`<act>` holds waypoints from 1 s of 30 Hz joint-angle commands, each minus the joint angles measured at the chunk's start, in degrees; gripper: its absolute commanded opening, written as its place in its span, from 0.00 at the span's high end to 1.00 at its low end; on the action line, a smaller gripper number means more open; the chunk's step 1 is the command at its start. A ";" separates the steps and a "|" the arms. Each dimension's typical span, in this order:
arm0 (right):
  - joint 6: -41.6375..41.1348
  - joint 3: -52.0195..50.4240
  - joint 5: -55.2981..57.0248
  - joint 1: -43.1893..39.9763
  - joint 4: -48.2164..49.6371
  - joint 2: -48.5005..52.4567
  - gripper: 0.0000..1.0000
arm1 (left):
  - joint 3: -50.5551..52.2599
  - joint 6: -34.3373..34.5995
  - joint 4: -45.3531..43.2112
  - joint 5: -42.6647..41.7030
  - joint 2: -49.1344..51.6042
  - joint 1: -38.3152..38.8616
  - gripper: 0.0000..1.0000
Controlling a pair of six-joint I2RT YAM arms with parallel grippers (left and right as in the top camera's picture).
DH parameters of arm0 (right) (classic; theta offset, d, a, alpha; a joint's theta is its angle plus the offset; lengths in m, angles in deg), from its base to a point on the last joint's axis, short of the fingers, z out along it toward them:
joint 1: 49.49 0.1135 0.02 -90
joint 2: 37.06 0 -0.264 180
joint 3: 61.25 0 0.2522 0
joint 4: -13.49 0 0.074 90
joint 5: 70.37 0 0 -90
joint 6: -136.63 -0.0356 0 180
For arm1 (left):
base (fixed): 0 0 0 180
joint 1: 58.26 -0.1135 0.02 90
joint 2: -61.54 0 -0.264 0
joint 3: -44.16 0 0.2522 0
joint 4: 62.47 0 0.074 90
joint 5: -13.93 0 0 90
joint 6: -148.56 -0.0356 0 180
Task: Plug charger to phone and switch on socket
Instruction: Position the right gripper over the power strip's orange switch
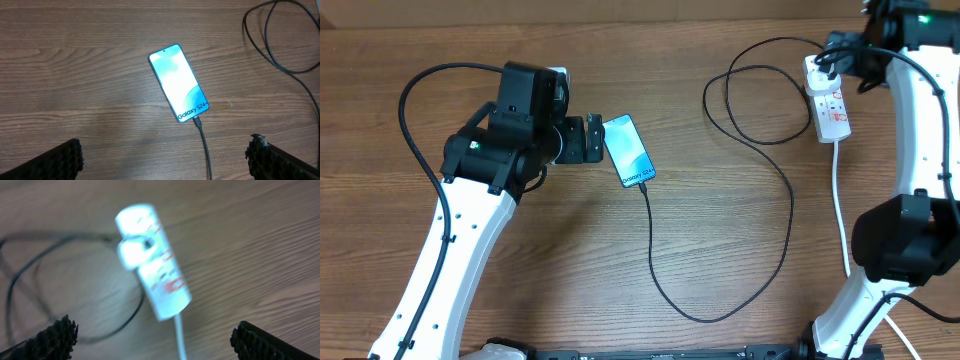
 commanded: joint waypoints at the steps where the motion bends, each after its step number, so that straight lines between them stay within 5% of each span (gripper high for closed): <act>1: 0.68 1.16 4.59 -2.03 1.70 -0.28 0.00 | 0.09 -1.31 0.15 1.01 0.22 0.04 0.00; 6: 0.59 1.07 3.43 -4.90 1.99 2.69 0.00 | 0.07 -1.29 0.13 0.98 0.22 0.04 0.00; 15: 1.55 1.07 -17.57 -8.83 3.63 6.19 0.00 | 0.07 -1.29 0.17 1.01 0.22 0.04 0.00; 30: 1.68 0.70 -7.43 -11.45 6.47 10.86 0.00 | 0.09 -1.27 0.07 0.98 0.22 0.04 0.01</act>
